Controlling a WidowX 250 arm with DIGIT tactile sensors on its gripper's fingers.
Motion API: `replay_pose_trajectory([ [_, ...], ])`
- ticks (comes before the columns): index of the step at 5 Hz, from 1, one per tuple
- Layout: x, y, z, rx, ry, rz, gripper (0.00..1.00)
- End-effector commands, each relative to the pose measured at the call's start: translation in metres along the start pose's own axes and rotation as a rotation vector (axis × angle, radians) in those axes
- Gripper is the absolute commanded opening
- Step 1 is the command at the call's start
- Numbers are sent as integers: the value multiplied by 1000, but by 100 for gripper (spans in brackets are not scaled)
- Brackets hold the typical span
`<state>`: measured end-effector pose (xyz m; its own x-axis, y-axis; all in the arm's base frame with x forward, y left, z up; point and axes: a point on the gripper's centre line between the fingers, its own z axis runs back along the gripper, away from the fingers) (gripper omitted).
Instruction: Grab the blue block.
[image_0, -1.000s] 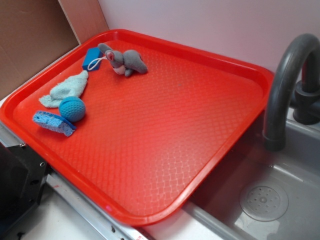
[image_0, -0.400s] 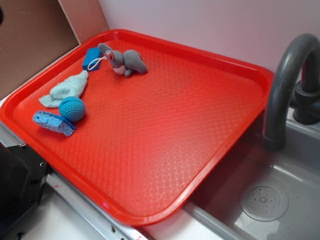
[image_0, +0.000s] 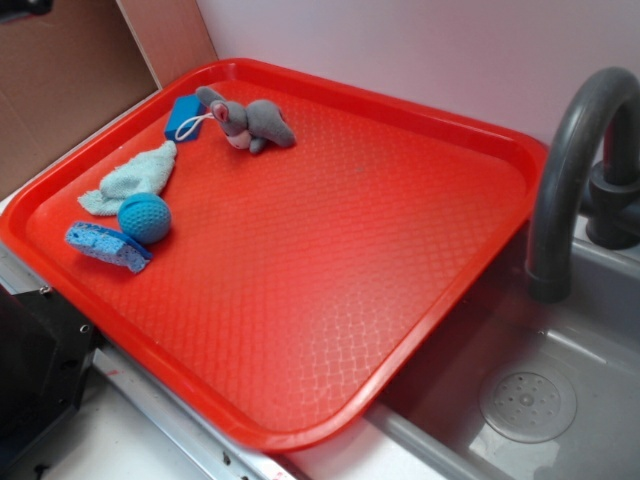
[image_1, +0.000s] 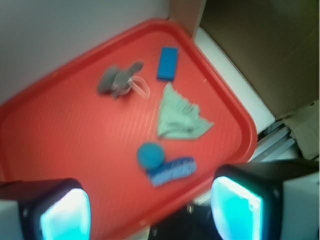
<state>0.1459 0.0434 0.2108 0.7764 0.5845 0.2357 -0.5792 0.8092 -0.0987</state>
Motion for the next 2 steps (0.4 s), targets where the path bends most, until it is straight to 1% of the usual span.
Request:
replay_pose_trajectory([
  [1, 62, 34, -34, 16, -76, 75, 100],
  [2, 88, 41, -58, 19, -115, 75, 100],
])
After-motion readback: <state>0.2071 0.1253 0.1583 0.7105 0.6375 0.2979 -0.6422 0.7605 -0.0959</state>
